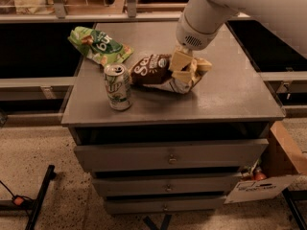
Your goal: Move brown chip bag near 7up can
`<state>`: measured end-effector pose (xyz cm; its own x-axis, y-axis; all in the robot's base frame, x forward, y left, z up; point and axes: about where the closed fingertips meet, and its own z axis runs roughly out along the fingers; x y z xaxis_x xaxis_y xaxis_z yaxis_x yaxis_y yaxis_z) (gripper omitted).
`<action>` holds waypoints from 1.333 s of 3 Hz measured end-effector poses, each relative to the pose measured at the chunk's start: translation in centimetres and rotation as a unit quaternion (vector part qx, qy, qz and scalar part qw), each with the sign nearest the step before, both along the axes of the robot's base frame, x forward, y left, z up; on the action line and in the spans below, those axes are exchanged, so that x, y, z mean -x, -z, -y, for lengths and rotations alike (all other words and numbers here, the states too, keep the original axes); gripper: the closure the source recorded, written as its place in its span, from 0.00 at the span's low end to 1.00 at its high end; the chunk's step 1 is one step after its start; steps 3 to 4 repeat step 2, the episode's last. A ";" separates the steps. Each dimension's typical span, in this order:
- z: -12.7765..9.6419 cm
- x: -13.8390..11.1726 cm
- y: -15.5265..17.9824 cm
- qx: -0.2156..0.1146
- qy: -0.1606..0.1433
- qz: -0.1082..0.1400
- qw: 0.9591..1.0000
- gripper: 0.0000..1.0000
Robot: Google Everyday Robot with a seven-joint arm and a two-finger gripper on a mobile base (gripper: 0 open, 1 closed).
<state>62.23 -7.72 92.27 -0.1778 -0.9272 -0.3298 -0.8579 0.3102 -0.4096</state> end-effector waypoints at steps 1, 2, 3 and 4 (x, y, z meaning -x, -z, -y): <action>-0.1 0.0 0.1 0.000 -0.001 -0.001 1.000 0.00; -0.1 0.0 0.1 0.000 -0.001 -0.001 1.000 0.00; -0.1 0.0 0.1 0.000 -0.001 -0.001 1.000 0.00; -0.1 0.0 0.1 0.000 -0.001 -0.001 1.000 0.00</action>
Offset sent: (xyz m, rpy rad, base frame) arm -0.0002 0.0009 -0.0006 -0.0008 0.0011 0.0016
